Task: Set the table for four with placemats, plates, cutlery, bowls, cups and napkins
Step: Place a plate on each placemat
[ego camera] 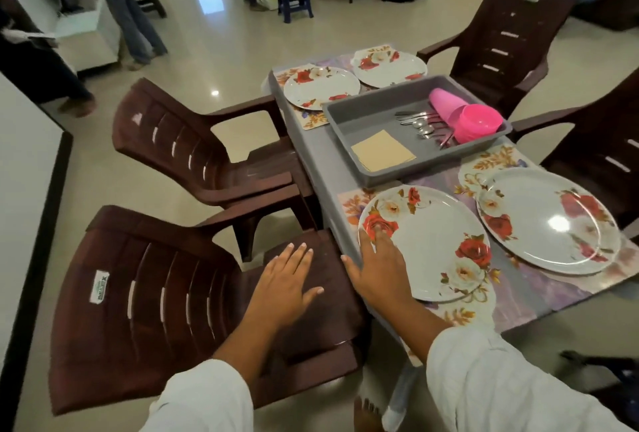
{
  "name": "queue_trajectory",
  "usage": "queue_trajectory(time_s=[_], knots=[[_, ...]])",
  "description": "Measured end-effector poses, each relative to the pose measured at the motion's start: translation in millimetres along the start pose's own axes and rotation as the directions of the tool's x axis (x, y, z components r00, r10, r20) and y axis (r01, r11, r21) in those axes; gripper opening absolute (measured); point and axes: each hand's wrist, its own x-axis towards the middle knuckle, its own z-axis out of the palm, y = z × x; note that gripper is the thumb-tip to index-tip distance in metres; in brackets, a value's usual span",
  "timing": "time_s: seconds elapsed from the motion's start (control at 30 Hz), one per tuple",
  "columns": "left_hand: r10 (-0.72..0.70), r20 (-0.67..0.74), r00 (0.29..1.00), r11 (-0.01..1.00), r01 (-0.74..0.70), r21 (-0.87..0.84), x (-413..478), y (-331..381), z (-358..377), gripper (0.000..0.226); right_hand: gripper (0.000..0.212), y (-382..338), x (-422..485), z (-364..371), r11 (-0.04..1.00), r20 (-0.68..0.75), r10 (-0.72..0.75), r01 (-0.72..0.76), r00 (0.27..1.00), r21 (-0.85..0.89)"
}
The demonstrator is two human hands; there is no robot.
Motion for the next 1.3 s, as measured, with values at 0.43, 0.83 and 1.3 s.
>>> queue_trajectory(time_s=[0.43,0.83,1.3], knots=[[0.407,0.04,0.913,0.912,-0.404,-0.067,57,-103,1,0.088,0.078,-106,-25,39,0.889,-0.107,0.457,-0.457,0.883,0.024],[0.606,0.028,0.795,0.795,-0.606,-0.025,42,-169,-41,0.083,0.077,-225,-43,37,0.842,-0.176,0.539,-0.536,0.824,0.067],[0.7,-0.008,0.714,0.714,-0.699,0.035,64,-282,-79,0.094,0.074,-341,-7,69,0.782,-0.185,0.619,-0.577,0.763,0.235]])
